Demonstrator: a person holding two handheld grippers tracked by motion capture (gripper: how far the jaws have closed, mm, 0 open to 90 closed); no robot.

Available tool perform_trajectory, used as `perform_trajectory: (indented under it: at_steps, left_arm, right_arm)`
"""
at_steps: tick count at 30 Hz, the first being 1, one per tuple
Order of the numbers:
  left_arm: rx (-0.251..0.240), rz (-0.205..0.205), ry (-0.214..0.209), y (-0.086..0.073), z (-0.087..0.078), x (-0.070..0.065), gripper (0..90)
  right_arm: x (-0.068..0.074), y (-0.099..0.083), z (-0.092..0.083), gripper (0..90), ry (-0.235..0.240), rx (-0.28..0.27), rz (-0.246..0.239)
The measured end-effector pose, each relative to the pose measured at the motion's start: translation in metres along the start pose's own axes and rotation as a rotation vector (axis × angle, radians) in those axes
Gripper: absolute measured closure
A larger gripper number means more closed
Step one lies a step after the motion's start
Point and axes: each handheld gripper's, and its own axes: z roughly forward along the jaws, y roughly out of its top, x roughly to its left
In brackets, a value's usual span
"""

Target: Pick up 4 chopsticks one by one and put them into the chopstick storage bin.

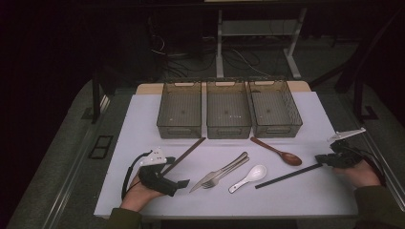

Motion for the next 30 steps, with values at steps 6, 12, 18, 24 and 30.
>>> perform_trajectory:
  at_steps: [6, 12, 18, 24, 30]
  left_arm:
    - [0.003, 0.003, -0.005, 0.0, 0.0, 0.0, 0.0]
    - [0.003, 0.003, -0.009, 0.0, 0.0, 0.0, 0.0]
    - [0.007, 0.005, -0.011, 0.0, 0.001, 0.0, 0.0]
    - [0.007, 0.005, -0.012, 0.0, 0.001, -0.001, 0.0]
    - [0.009, 0.004, -0.014, 0.0, 0.001, -0.001, 0.0]
  right_arm:
    - [0.0, -0.004, -0.002, 89.6, 0.008, 0.0, 0.005]
    - [0.0, -0.006, -0.004, 89.6, 0.008, -0.002, 0.003]
    - [0.001, -0.009, -0.005, 89.6, 0.011, 0.001, 0.013]
    - [0.002, -0.012, -0.007, 89.6, 0.013, -0.001, 0.016]
    - [0.004, -0.015, -0.009, 89.6, 0.014, 0.002, 0.015]
